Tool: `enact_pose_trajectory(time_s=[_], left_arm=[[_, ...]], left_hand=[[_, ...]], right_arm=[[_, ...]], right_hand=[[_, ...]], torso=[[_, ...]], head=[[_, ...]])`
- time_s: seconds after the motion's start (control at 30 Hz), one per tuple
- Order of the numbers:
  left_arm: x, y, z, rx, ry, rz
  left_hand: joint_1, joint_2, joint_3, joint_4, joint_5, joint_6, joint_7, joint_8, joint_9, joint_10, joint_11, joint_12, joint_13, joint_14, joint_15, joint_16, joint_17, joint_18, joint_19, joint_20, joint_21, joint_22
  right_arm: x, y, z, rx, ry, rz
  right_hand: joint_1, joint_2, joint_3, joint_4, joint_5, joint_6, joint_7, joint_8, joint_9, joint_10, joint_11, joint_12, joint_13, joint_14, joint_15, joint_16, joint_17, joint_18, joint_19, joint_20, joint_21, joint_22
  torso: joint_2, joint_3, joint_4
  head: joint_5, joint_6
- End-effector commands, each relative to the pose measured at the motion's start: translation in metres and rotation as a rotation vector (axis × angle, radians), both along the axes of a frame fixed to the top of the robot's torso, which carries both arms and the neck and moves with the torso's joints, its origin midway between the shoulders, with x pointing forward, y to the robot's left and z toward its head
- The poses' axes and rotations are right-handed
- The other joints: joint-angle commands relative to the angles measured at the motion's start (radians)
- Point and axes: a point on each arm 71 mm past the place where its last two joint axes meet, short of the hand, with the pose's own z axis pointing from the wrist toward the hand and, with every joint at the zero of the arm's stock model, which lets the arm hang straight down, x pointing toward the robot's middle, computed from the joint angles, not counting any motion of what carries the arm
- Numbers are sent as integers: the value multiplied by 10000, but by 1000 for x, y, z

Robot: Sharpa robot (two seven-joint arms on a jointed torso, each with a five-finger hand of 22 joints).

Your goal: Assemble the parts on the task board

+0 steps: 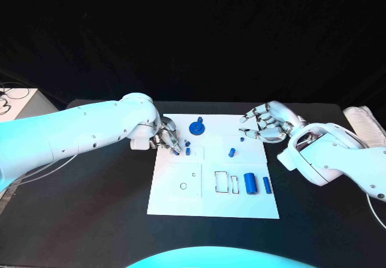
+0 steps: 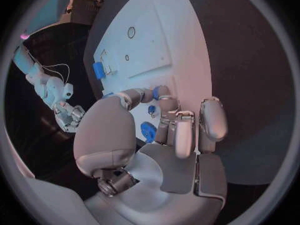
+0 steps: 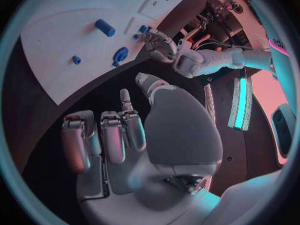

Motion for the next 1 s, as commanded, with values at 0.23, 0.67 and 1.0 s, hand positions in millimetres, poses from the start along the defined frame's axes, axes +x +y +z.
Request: enact_pose_trajectory(time_s=[0.23, 0.67, 1.0], left_arm=[[1, -5, -5, 130, -31, 70], [3, -6, -4, 45, -389, 314], [4, -3, -3, -32, -488, 468]], left_hand=[[-23, 138, 2413, -2460, 1, 12, -22, -64, -15, -63, -44, -68, -75, 1057, -50, 44, 2634, -100, -86, -21, -31, -61], [-50, 211, 2394, -2427, -41, -38, 4, -95, -19, -150, -22, -166, -218, 1043, -36, 25, 2591, -86, -145, -13, -66, -124], [-192, 520, 2098, -2283, -252, -301, 108, -195, 5, -457, 76, -522, -716, 960, 56, -83, 2349, -32, -391, 70, -246, -388]], right_arm=[[-1, 2, 0, -58, -72, 166], [-1, 2, 0, -71, -57, 181], [-1, 1, 0, -86, -50, 183]], right_hand=[[10, -56, 61, -1, 58, -71, 7, 36, 16, 49, -51, 2, 1704, 1005, -51, -49, 2430, -144, 1047, -1, 22, 2632], [10, -56, 61, -1, 58, -71, 7, 36, 16, 49, -51, 2, 1704, 1005, -51, -49, 2430, -144, 1047, -1, 22, 2632], [10, -56, 61, -1, 58, -71, 7, 36, 16, 49, -51, 2, 1704, 1005, -51, -49, 2430, -144, 1047, -1, 22, 2632]], torso=[[1, 4, 3], [3, -11, 10], [2, -10, 23]], head=[[-8, 11], [-27, 12], [-39, 0]])
